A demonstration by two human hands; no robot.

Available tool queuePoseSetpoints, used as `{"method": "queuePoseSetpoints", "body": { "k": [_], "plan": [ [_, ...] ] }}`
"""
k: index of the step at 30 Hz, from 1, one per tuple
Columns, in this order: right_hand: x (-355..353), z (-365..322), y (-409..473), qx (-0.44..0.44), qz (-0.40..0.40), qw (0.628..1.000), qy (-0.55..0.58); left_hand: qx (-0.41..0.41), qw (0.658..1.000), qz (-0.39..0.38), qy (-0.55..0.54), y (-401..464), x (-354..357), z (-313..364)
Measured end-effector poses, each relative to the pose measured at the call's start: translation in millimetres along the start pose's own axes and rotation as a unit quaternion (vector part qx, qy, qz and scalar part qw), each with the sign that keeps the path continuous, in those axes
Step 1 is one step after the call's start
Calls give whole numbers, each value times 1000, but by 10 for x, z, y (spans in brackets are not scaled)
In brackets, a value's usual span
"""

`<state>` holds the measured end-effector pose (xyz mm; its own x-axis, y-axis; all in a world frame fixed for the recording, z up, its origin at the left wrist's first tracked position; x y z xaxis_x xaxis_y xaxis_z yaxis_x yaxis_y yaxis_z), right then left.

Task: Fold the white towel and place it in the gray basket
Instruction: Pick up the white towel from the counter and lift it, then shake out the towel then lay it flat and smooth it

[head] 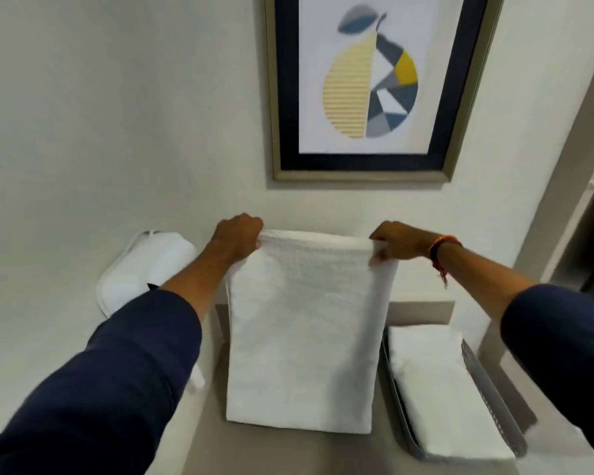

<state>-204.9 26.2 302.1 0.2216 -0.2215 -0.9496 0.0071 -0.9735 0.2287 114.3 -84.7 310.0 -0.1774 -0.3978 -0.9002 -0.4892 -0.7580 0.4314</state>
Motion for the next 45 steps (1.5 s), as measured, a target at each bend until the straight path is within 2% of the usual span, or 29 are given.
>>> {"method": "queuePoseSetpoints", "body": {
  "k": [3, 8, 9, 12, 15, 20, 23, 30, 39, 42, 45],
  "plan": [
    [-781, -212, 277, -33, 71, 996, -50, -22, 998, 64, -5, 256, -777, -99],
    [-1762, -436, 444, -26, 287, 957, -19, -68, 968, 236, -58, 536, -1810, -240],
    [-1830, -478, 426, -22, 306, 952, -18, -76, 964, 246, -65, 550, -1902, -248],
    [-1891, -608, 384, -18, 350, 935, -50, -92, 972, 209, -60, 573, -1993, -238],
    [-1973, -630, 384, 1, 430, 903, -21, -94, 962, 247, -62, 626, -2054, -251],
    [-2116, -595, 390, 12, 421, 907, -24, -102, 964, 227, -93, 713, -2041, -260],
    [-2032, -575, 413, 18, 390, 920, -37, -91, 973, 187, -99, 731, -1877, -255],
    [-1667, -493, 520, 59, 361, 930, -39, -87, 973, 200, -76, 688, -1501, -193],
    [-1730, -481, 523, 58, 375, 925, -29, -77, 971, 215, -71, 678, -1681, -244],
    [-1793, -470, 490, 58, 348, 935, -25, -78, 977, 185, -65, 655, -1765, -242],
    [-1784, -407, 401, 42, 263, 962, -63, -49, 993, 94, -60, 579, -1807, -174]
  ]
}}
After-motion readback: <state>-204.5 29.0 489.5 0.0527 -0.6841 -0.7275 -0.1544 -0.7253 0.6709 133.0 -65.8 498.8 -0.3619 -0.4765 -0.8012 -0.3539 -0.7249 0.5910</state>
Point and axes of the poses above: each hand's wrist, its own y-axis towards the middle knuckle, its own x-axis out of the palm, z = x × y, the point moved 2 cm from there along y, towards the middle knuckle, and after that the axes turned 14 degrees about z, right-handed, at the moved point
